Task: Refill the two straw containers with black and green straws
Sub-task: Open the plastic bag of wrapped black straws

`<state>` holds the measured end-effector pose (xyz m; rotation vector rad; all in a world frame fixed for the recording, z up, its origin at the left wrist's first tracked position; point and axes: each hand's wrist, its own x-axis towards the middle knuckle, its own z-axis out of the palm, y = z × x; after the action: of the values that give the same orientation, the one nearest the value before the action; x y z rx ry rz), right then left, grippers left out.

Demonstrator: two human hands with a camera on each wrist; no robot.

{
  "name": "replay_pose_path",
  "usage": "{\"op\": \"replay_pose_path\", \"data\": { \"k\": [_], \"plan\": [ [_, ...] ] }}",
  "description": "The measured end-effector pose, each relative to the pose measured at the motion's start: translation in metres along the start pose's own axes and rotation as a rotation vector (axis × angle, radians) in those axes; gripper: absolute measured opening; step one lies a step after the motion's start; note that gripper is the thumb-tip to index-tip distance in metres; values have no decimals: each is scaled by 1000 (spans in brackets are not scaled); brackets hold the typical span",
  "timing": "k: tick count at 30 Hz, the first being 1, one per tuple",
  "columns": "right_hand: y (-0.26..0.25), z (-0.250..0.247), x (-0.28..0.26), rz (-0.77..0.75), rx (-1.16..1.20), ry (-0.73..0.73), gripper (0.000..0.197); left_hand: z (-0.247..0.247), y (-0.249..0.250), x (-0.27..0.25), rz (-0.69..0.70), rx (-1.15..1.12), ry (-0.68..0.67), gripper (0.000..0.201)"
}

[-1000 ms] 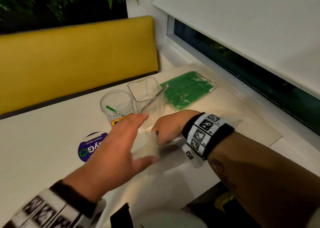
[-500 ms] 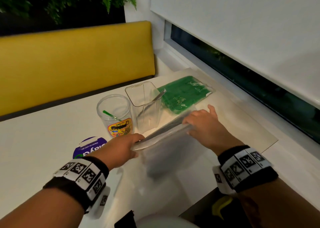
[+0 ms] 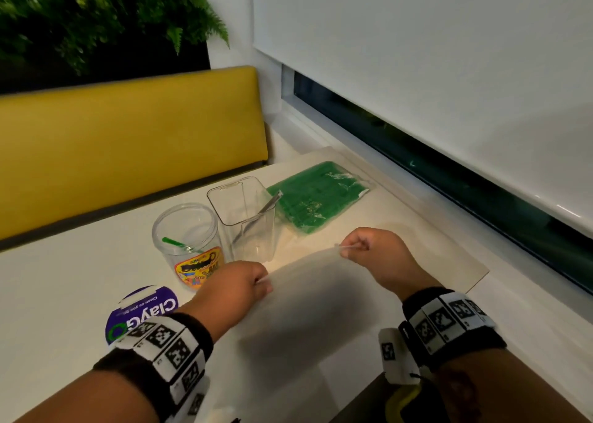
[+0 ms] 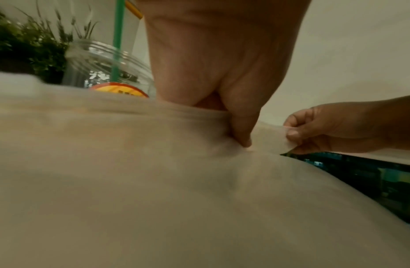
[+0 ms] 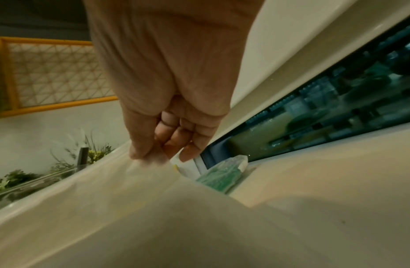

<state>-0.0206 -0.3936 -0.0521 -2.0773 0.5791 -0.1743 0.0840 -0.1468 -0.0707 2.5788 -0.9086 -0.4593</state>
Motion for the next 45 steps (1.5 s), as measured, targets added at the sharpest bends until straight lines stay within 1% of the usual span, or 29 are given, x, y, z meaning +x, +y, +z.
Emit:
{"op": "replay_pose_path", "data": {
  "k": [3, 5, 6, 8, 9, 10, 11, 12, 14, 15, 16, 17, 18, 20, 22, 23, 26, 27, 29, 32, 35, 38, 40, 41, 43, 45],
  "plan": [
    [9, -5, -2, 31, 40, 80, 10, -4, -8, -3, -30, -125, 8, 19],
    [13, -8, -2, 58, -3, 169, 11, -9, -15, -8, -53, -174, 37, 20],
    [15, -10, 0, 62, -75, 206, 11, -12, -20, -12, -72, -174, 47, 21],
    [14, -13, 3, 30, -334, 252, 12, -15, -31, -23, -123, -184, 80, 24],
    [9, -12, 3, -35, -472, 265, 17, -14, -36, -27, -147, -220, 104, 22],
    [2, -6, 2, -132, -567, 267, 27, -12, -39, -31, -167, -284, 127, 20],
    [-10, 3, 1, -258, -610, 239, 35, -9, -39, -34, -182, -379, 147, 21],
    [-26, 15, -3, -387, -596, 158, 40, -5, -36, -35, -186, -492, 162, 27],
    [-58, 49, -13, -598, -471, -114, 41, 0, -28, -34, -140, -658, 212, 40],
    [-67, 68, -16, -671, -428, -234, 38, 1, -23, -32, -109, -695, 247, 45],
    [-74, 86, -19, -710, -407, -311, 35, 2, -20, -31, -85, -715, 277, 48],
    [-79, 99, -20, -704, -389, -352, 31, 1, -17, -30, -73, -721, 299, 48],
    [-80, 108, -19, -675, -362, -365, 27, 1, -16, -30, -69, -723, 310, 48],
    [-80, 112, -13, -631, -342, -363, 20, 0, -17, -32, -82, -760, 297, 51],
    [-76, 107, -6, -625, -379, -377, 17, 2, -23, -34, -84, -813, 275, 52],
    [-73, 104, -3, -615, -383, -372, 17, 3, -26, -36, -87, -835, 273, 48],
    [-65, 100, -3, -571, -329, -316, 19, 6, -33, -41, -107, -885, 305, 26],
    [-64, 101, -4, -562, -315, -321, 21, 7, -34, -42, -110, -883, 316, 21],
    [-63, 105, -8, -578, -290, -345, 25, 7, -34, -41, -114, -873, 328, 17],
    [-64, 111, -10, -608, -307, -307, 21, 5, -31, -37, -116, -892, 347, 19],
    [-62, 111, -10, -589, -254, -276, 21, 2, -27, -35, -89, -859, 348, 12],
    [-61, 111, -12, -605, -273, -259, 18, 3, -26, -31, -50, -808, 352, 22],
    [-60, 107, -11, -641, -346, -250, 18, 3, -29, -29, -37, -806, 347, 23],
    [-57, 102, -8, -634, -381, -247, 18, 4, -31, -28, -37, -815, 352, 24],
    [-43, 84, 1, -569, -432, -223, 18, 4, -40, -26, -56, -832, 373, 22],
    [-27, 63, 8, -463, -457, -192, 20, 5, -48, -26, -85, -795, 378, 24]
  ]
}}
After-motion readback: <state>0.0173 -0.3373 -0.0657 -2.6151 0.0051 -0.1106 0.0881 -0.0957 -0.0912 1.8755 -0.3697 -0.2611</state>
